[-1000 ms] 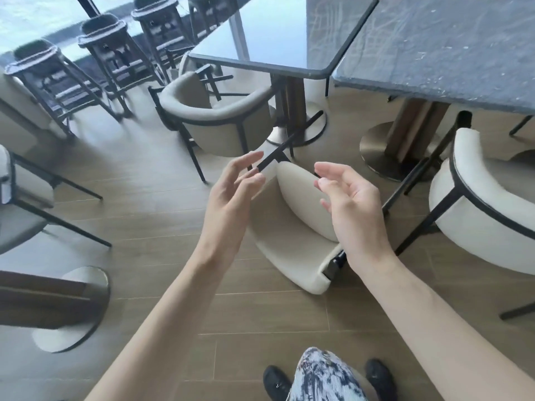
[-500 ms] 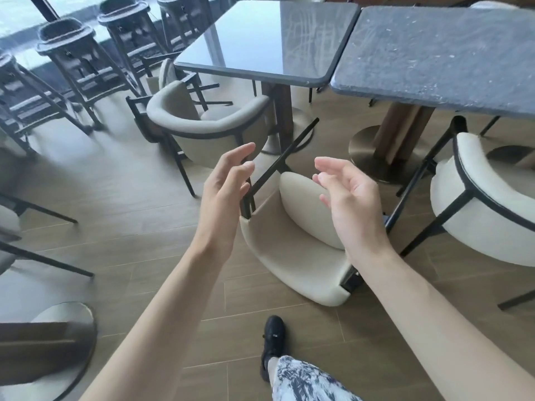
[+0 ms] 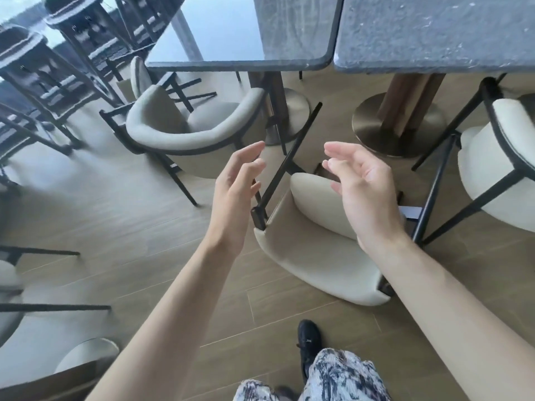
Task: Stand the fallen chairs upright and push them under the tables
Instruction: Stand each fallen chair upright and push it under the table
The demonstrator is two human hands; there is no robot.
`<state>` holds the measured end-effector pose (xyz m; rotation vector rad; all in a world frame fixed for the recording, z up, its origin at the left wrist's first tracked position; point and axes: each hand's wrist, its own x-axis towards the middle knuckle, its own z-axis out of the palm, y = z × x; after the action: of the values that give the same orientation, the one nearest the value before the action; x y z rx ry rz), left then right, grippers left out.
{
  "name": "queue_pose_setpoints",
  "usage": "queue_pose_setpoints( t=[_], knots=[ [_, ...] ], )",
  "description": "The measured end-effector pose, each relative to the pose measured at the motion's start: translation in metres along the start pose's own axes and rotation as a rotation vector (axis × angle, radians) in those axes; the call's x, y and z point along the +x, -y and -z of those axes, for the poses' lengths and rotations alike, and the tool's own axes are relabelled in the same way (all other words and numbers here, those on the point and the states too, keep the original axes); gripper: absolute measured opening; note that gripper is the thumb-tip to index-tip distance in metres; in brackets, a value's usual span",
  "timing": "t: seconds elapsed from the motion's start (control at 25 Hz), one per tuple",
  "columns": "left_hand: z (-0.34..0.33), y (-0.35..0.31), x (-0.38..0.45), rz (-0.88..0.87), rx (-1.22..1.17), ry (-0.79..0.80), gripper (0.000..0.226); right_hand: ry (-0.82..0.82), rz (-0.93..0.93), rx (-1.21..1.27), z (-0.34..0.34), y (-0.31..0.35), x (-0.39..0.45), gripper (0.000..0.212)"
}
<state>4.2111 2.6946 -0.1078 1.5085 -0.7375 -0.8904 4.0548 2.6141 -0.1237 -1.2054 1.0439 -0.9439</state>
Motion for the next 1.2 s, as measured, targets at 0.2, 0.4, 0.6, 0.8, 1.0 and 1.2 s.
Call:
queue_pose_setpoints(
  t=[0.2,0.4,0.6,0.8,1.0,1.2],
  knots=[
    [-0.01,0.035,0.043,0.092,-0.07,0.129,0.054,-0.151,-0.081,0.002,0.003,-0.033,0.014,0.024],
    [-0.01,0.092,0.078,0.229,-0.163,0.178,0.041,-0.319,-0.193,0.003,-0.001,-0.085,0.018,0.024],
    [-0.007,0.174,0.112,0.359,-0.241,0.263,0.054,-0.481,-0.296,0.155,-0.003,-0.16,0.023,0.024],
    [0.002,0.292,0.122,0.53,-0.26,0.281,0.056,-0.525,-0.385,0.363,0.008,-0.262,0.024,0.027],
    [0.007,0.443,0.104,0.768,-0.323,0.098,0.044,-0.583,-0.636,0.456,0.003,-0.42,0.01,0.021],
    [0.003,0.587,0.085,0.988,-0.338,-0.115,0.04,-0.723,-0.863,0.604,-0.004,-0.582,-0.012,0.014]
  ],
)
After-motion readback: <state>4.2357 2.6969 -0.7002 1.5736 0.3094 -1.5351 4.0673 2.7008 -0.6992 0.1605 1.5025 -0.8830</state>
